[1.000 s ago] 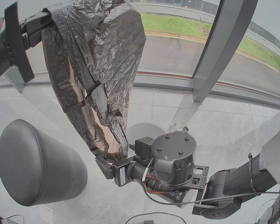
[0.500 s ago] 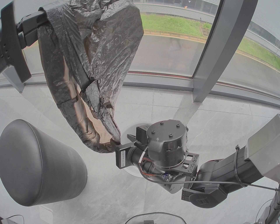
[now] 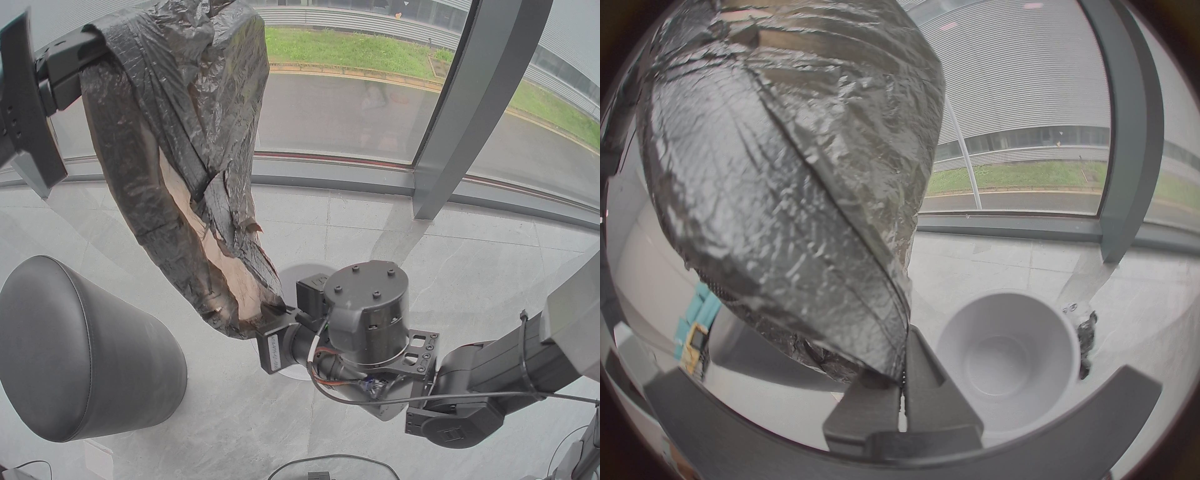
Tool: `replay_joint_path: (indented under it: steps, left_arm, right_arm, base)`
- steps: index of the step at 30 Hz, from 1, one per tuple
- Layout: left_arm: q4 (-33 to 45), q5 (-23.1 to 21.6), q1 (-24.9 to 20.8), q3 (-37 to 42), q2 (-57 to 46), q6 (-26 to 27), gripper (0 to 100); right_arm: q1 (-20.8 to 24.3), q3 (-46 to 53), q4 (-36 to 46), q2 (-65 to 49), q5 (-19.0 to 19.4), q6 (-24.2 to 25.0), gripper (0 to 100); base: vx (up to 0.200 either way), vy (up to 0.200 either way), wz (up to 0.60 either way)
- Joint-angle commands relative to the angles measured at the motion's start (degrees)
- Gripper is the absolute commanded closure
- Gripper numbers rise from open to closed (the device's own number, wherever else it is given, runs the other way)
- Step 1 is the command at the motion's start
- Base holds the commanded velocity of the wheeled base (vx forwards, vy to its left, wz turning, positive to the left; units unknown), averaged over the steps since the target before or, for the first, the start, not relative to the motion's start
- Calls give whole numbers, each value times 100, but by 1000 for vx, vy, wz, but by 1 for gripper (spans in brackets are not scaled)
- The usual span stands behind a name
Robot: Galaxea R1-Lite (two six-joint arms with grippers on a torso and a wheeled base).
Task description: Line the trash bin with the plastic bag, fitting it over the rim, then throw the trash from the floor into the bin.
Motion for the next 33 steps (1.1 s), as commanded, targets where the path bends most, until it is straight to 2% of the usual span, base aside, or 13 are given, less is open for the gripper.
replay_joint_path:
  steps: [1, 2, 5, 7, 10, 14, 15, 16, 19, 22, 28, 29, 33]
  left_arm:
    - [-2, -6, 24, 343, -142, 134, 100]
    - [-19, -103, 85, 792, -248, 441, 100]
    - [-72, -419, 270, 1451, -415, 740, 100]
    - [-230, -894, 402, 1952, -547, 775, 100]
    - [-327, -1535, 419, 2277, -643, 775, 100]
    - [-256, -2273, 428, 2426, -635, 775, 100]
    - [-265, -2335, 428, 2444, -635, 775, 100]
    - [-309, -2660, 419, 2558, -617, 784, 100]
    - [-467, -3258, 428, 2839, -582, 828, 100]
    - [-1012, -3697, 428, 3261, -503, 907, 100]
    - [-2014, -4233, 428, 3964, -380, 1074, 100]
    - [-2471, -4383, 419, 4255, -239, 1206, 100]
    - [-3113, -4436, 419, 4632, 130, 1373, 100]
  right_arm:
    - [-89, 490, 459, -662, 80, -449, 100]
    - [-273, 780, 1179, -1313, 309, -748, 100]
    - [-528, 807, 2225, -2113, 854, -739, 100]
    - [-836, 587, 3482, -2842, 1328, -757, 100]
    - [-1126, -99, 5187, -3387, 1891, -766, 100]
    - [-1363, -1391, 7332, -3607, 2392, -739, 100]
    - [-1372, -1496, 7463, -3598, 2427, -739, 100]
    - [-1381, -1997, 8167, -3554, 2603, -695, 100]
    - [-1389, -2560, 8931, -3422, 3174, -581, 100]
    - [-1451, -2973, 9599, -3255, 3728, -599, 100]
    - [-1424, -3518, 10390, -3018, 3798, -651, 100]
    - [-1407, -3702, 10768, -2930, 3798, -748, 100]
    - [-1424, -3808, 11172, -2754, 4000, -871, 100]
  base:
    - [0, 0, 0]
    - [0, 0, 0]
    - [0, 0, 0]
    - [0, 0, 0]
    - [0, 0, 0]
    - [0, 0, 0]
    - [0, 0, 0]
    - [0, 0, 0]
    - [0, 0, 0]
    - [0, 0, 0]
    - [0, 0, 0]
    - [0, 0, 0]
    - [0, 0, 0]
